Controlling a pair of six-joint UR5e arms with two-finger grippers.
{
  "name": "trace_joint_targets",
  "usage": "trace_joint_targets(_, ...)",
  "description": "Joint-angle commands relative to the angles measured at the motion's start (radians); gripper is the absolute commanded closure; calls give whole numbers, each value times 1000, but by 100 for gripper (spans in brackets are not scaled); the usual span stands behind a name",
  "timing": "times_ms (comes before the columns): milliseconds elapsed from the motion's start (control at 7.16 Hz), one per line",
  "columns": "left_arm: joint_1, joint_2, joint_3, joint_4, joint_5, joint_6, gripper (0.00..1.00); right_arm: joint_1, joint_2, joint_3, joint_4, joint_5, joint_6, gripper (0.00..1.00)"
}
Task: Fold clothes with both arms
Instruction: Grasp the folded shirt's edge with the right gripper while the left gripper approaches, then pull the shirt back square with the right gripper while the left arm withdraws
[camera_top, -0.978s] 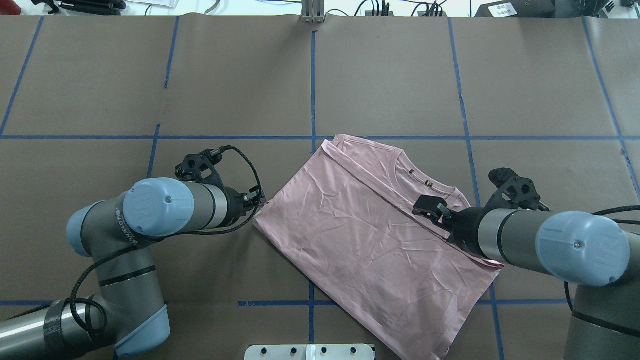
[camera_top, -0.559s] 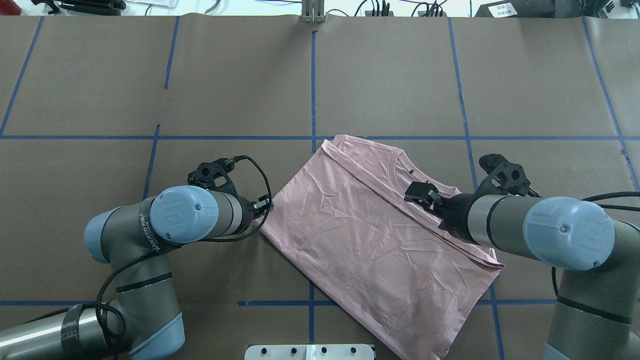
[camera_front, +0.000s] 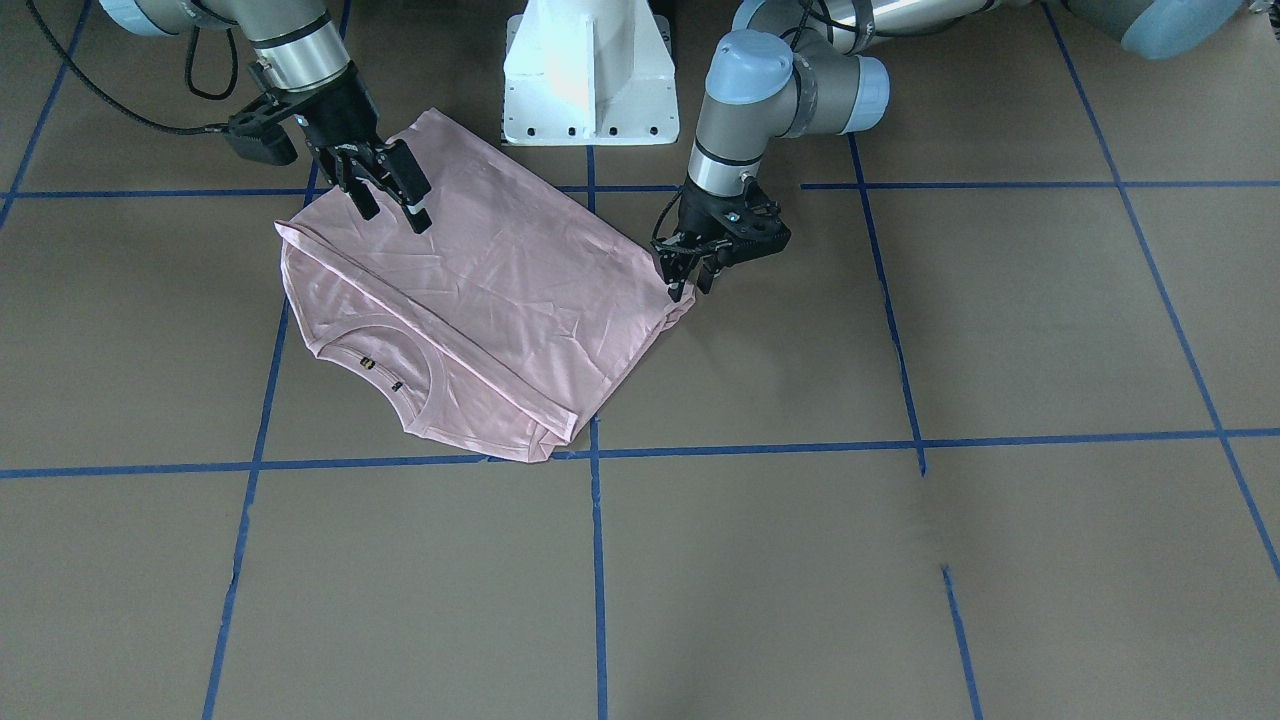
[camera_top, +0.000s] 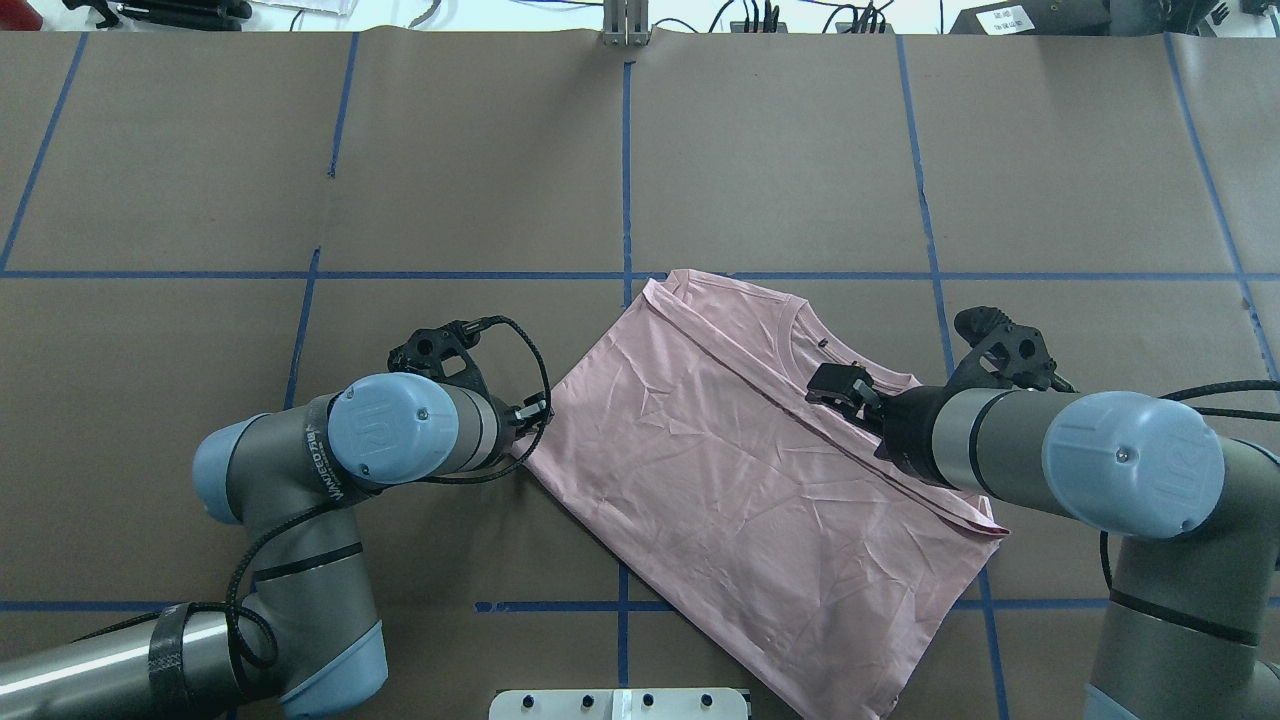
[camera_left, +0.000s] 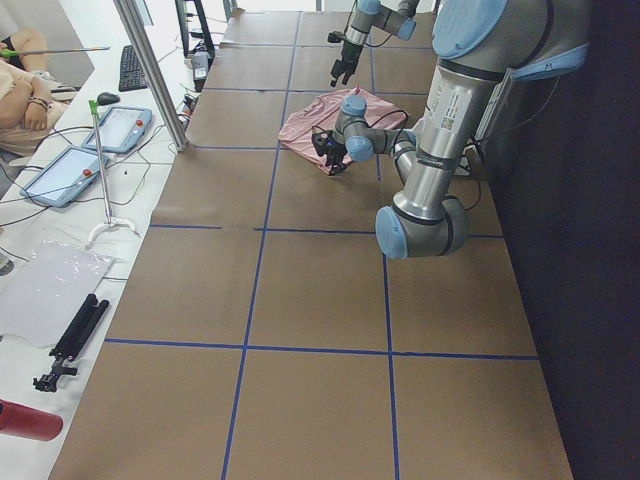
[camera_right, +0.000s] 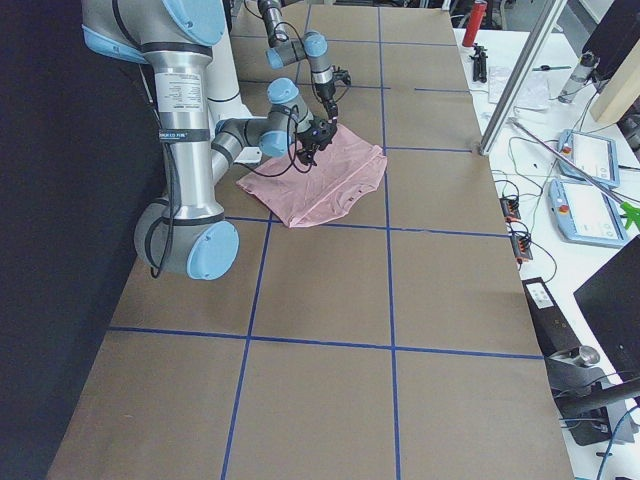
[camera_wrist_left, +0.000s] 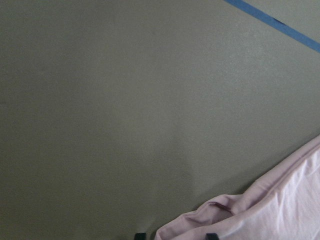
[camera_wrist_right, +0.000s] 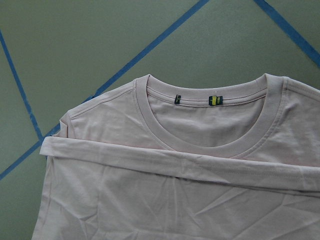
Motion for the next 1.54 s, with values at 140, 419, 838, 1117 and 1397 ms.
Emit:
trace_joint_targets(140, -1, -1, -1, 1, -2, -1, 100, 0, 0, 3, 0, 0, 2, 0)
trace_joint_targets(419, -49, -1, -24, 0, -2, 9, 100, 0, 0, 0, 0, -3, 2, 0)
trace_joint_targets(838, -255, -24, 55, -157, 54, 120, 100, -1, 2, 10, 8, 0, 8, 0)
trace_joint_targets(1117, -327, -198, 438, -378, 55, 120, 100, -1, 16, 13, 9, 0, 8, 0)
trace_joint_targets(1397, -404, -344, 770, -553, 58, 203, 100, -1, 55, 13, 8, -7, 8, 0)
